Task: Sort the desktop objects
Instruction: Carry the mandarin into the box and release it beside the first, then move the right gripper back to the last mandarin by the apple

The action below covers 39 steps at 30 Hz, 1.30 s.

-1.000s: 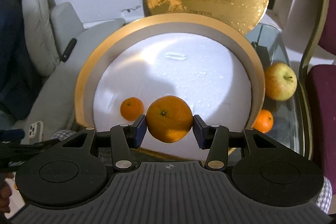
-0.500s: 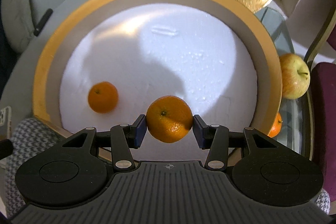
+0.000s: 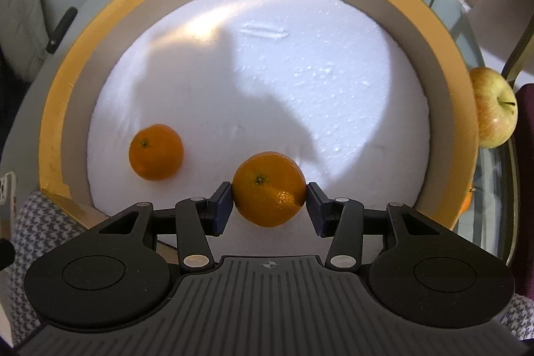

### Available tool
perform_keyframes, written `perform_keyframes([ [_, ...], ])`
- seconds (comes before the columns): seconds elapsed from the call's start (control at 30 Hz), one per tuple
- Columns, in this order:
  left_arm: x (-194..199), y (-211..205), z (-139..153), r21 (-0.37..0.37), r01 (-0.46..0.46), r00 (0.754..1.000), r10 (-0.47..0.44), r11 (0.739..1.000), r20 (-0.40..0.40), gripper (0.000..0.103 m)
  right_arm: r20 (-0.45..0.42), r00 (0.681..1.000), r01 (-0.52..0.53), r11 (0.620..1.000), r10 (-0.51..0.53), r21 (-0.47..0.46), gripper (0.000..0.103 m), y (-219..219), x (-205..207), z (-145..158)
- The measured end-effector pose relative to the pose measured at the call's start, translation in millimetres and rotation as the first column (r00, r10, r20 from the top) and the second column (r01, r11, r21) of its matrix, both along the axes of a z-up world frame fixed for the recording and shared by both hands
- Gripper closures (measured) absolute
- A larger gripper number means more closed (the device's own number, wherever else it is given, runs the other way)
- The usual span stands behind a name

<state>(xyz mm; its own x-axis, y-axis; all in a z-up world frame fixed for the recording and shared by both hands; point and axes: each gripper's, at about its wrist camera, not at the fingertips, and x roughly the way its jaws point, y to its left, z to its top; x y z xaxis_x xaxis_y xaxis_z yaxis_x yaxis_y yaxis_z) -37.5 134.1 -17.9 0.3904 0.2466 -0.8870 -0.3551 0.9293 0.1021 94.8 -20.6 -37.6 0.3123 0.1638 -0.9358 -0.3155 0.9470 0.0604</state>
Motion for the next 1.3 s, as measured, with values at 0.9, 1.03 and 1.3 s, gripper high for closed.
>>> perform_keyframes([
  [0.9, 2, -45, 14, 0.061, 0.114, 0.993, -0.115, 0.992, 0.002, 0.001, 0.109, 0.991, 0.066, 0.992, -0.078, 0.109, 0.037, -55, -47, 78],
  [1.03, 5, -60, 17, 0.071, 0.148, 0.989, -0.148, 0.986, 0.005, 0.001, 0.123, 0.987, 0.093, 0.988, -0.108, 0.122, 0.037, -72, -59, 88],
  [1.3, 11, -89, 20, 0.095, 0.22, 0.975, -0.221, 0.971, -0.001, 0.001, 0.144, 0.976, 0.141, 0.979, -0.163, 0.148, 0.037, -102, -77, 98],
])
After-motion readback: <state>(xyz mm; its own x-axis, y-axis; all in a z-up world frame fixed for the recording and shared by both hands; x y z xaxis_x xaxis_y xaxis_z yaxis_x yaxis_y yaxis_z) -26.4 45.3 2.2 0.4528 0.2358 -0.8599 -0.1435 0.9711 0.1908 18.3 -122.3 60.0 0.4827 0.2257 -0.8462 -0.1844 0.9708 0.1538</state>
